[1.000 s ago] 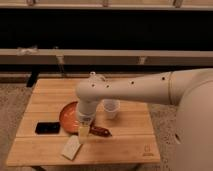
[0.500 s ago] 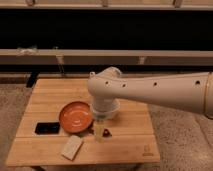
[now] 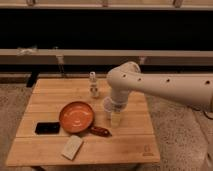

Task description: Move the arm in a circular motion

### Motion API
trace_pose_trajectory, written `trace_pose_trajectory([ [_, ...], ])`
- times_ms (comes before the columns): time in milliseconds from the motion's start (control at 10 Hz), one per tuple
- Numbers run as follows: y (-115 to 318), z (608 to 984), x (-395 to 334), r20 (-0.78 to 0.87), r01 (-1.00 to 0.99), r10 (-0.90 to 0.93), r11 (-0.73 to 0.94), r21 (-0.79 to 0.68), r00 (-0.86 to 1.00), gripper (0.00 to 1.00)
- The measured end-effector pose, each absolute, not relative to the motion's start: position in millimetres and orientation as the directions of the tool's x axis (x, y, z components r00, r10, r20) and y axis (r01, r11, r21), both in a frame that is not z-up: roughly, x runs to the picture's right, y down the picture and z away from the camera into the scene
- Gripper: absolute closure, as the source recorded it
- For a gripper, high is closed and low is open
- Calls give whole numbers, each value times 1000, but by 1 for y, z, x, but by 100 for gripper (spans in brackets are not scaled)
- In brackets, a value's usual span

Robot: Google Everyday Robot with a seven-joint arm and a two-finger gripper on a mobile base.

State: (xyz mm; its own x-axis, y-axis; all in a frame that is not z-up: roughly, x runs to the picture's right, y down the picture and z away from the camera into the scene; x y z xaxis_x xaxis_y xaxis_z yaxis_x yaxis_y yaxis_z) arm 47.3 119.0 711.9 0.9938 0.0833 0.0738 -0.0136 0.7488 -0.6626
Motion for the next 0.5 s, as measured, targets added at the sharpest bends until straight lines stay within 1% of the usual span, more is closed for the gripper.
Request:
trace_pose_trajectory([
  [200, 94, 735, 62, 48, -28, 78, 766, -643, 996, 20],
  [500, 54, 766, 63, 34, -15, 46, 785, -619, 998, 20],
])
